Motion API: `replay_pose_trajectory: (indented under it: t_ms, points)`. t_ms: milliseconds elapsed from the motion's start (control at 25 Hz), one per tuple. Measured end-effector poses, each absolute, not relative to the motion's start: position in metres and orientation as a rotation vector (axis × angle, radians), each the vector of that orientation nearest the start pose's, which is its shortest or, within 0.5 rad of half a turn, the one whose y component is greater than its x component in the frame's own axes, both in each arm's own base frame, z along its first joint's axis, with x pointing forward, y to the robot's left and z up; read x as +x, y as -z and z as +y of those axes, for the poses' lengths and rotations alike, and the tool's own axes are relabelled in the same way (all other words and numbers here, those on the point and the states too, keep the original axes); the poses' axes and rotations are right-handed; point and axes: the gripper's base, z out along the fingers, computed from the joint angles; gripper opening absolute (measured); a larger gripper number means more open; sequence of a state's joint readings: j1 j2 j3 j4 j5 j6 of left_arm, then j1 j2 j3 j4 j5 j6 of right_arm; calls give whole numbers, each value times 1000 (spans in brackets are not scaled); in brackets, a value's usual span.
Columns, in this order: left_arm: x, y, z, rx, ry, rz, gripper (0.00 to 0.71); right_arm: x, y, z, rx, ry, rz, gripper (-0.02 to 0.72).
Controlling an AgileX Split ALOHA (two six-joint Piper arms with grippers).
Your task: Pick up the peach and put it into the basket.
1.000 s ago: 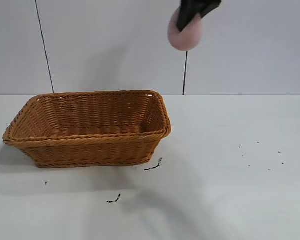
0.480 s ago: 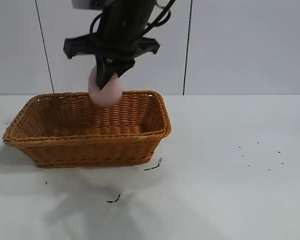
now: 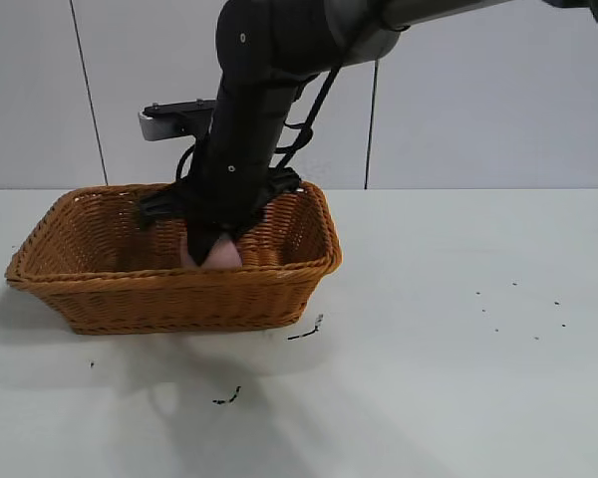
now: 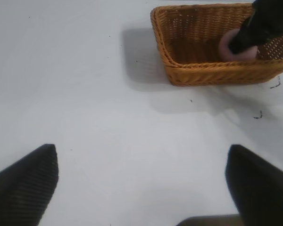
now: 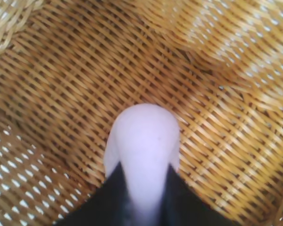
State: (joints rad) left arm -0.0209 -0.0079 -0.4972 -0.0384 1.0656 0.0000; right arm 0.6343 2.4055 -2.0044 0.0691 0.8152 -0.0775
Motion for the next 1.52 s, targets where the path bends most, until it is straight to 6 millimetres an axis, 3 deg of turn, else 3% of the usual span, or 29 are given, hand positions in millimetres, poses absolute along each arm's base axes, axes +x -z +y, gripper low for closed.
replay_pose_trajectory:
  t_ms: [80, 160, 240, 520, 640, 720, 880, 1080, 1280, 1520]
  points:
    - [-6, -276, -3, 23, 59, 2044, 693, 416, -149, 311, -902, -250, 2562, 591]
    - [-6, -276, -3, 23, 59, 2044, 693, 416, -158, 312, -903, -253, 2549, 655]
    - [-6, -276, -3, 23, 59, 2044, 693, 416, -172, 312, -906, -253, 2539, 680]
    - [-6, -276, -3, 23, 59, 2044, 693, 420, -264, 310, -858, -295, 2394, 687]
    - [-6, -276, -3, 23, 59, 2044, 693, 428, -280, 296, -806, -289, 2389, 690]
    - [-6, -276, -3, 23, 59, 2044, 693, 438, -282, 280, -752, -275, 2413, 695]
    - [-6, -276, -3, 23, 59, 2044, 693, 465, -281, 227, -618, -220, 2472, 695]
    - [-6, -276, -3, 23, 59, 2044, 693, 493, -278, 144, -414, -142, 2552, 695]
    - [-6, -276, -3, 23, 59, 2044, 693, 506, -276, 71, -234, -83, 2612, 695]
    - [-6, -276, -3, 23, 59, 2044, 693, 508, -274, 18, -99, -48, 2652, 695]
